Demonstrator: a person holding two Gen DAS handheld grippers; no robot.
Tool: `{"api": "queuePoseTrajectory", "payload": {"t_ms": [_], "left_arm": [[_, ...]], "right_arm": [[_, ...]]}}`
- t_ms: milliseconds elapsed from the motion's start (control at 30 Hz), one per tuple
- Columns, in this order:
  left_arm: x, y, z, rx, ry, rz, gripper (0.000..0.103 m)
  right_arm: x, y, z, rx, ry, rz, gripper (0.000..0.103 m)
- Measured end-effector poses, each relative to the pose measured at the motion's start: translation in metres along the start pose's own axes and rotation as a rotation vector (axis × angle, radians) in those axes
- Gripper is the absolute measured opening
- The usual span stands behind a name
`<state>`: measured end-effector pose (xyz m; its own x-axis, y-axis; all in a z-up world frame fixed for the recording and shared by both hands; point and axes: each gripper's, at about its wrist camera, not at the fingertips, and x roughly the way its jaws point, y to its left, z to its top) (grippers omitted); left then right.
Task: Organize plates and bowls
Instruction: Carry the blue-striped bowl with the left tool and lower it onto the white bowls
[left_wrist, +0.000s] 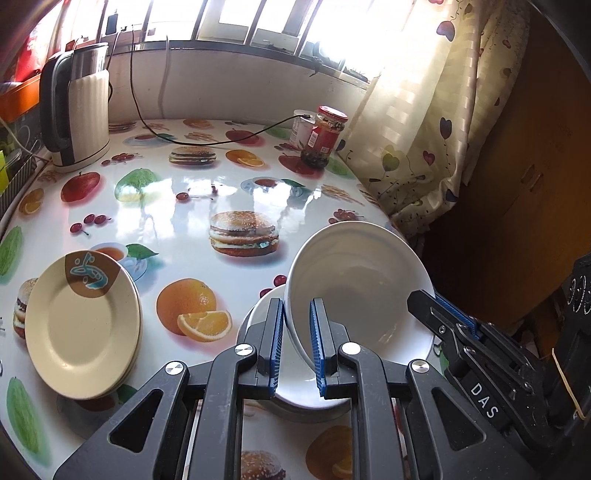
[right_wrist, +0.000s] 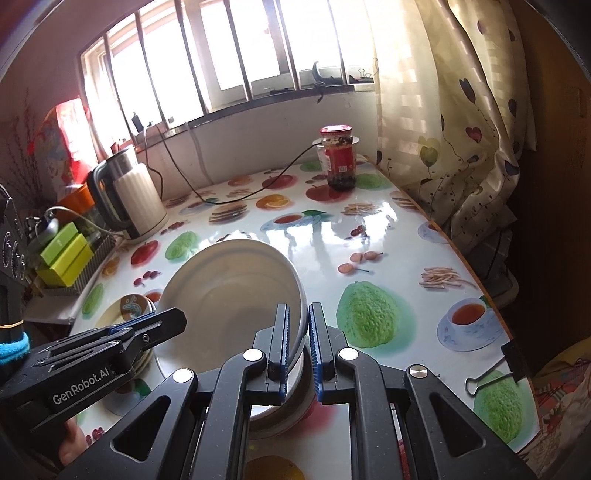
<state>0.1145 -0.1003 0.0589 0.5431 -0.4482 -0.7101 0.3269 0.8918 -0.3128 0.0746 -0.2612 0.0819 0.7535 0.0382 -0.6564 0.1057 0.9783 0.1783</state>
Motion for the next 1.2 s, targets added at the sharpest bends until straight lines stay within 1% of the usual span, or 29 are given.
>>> {"api": "queuePoseTrajectory", "payload": {"t_ms": [400, 833, 1200], "left_arm": [[0.003, 0.012, -0.010, -0.026, 0.022, 0.013, 0.015], [0.017, 0.017, -0.013, -0.038, 0.061, 0.021, 0.015], [0.022, 0.020, -0.014, -0.047, 0.077, 0.026, 0.015]], "right_arm": [[0.011, 0.007, -0.011, -0.007, 0.035, 0.010, 0.011], [0.024, 0.005, -0.017, -0.001, 0.074, 0.011, 0.011], [0.032, 0.004, -0.020, 0.005, 0.094, 0.012, 0.011]]}}
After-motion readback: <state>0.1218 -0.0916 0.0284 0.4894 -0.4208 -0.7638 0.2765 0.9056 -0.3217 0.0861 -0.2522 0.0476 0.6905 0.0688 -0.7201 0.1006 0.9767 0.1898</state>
